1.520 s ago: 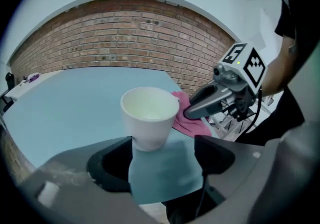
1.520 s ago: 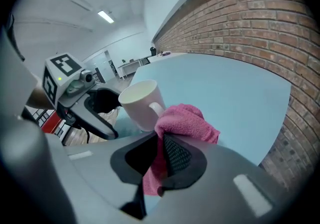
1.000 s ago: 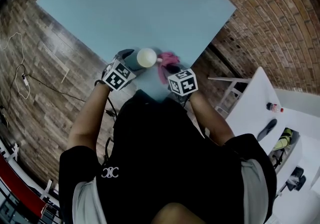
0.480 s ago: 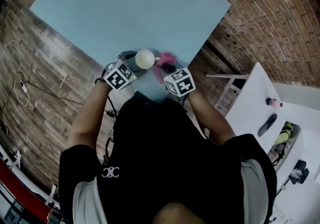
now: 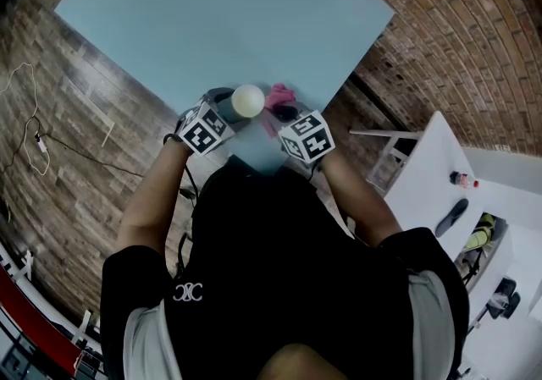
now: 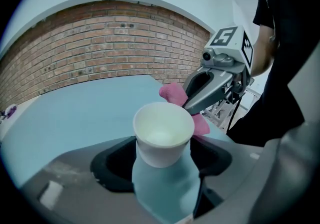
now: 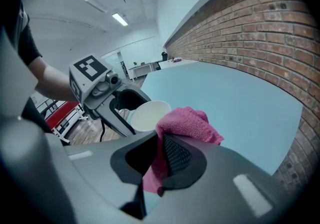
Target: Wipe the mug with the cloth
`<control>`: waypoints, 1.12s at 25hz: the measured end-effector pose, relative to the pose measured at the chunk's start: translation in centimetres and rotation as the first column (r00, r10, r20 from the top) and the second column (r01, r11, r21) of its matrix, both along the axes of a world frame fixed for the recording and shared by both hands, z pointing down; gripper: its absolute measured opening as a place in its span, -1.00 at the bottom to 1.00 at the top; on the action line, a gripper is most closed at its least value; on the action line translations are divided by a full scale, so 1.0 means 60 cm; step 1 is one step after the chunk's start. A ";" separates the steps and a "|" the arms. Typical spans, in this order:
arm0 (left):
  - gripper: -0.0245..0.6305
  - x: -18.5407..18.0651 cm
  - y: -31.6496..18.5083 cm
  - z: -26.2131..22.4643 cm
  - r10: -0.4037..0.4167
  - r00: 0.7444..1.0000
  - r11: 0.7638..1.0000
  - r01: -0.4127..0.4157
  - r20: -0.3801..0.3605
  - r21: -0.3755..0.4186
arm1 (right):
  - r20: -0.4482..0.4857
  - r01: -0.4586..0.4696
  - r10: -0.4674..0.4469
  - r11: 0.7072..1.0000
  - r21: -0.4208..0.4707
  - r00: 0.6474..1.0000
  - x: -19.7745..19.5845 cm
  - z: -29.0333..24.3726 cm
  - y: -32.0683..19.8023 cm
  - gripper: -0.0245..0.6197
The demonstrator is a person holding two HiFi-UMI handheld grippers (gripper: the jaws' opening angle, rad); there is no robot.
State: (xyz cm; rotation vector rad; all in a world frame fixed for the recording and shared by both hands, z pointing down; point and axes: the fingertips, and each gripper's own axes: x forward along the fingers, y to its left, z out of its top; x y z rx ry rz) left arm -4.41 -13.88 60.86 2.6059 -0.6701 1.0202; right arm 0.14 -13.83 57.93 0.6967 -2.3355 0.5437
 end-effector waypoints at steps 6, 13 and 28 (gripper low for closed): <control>0.02 0.000 0.007 0.002 -0.013 1.000 1.000 0.014 0.017 -0.010 | -0.056 0.023 -0.023 1.000 0.006 0.998 0.011 0.028 -0.015 -0.81; 0.00 -0.002 0.007 0.006 -0.022 0.999 1.000 0.023 0.034 -0.014 | -0.170 0.122 -0.112 0.991 0.047 0.979 0.010 0.059 -0.018 -0.81; 0.02 -0.002 0.005 0.008 -0.086 0.996 0.996 0.086 0.031 -0.011 | -0.271 0.305 -0.280 0.951 0.054 0.921 -0.002 0.070 0.033 -0.81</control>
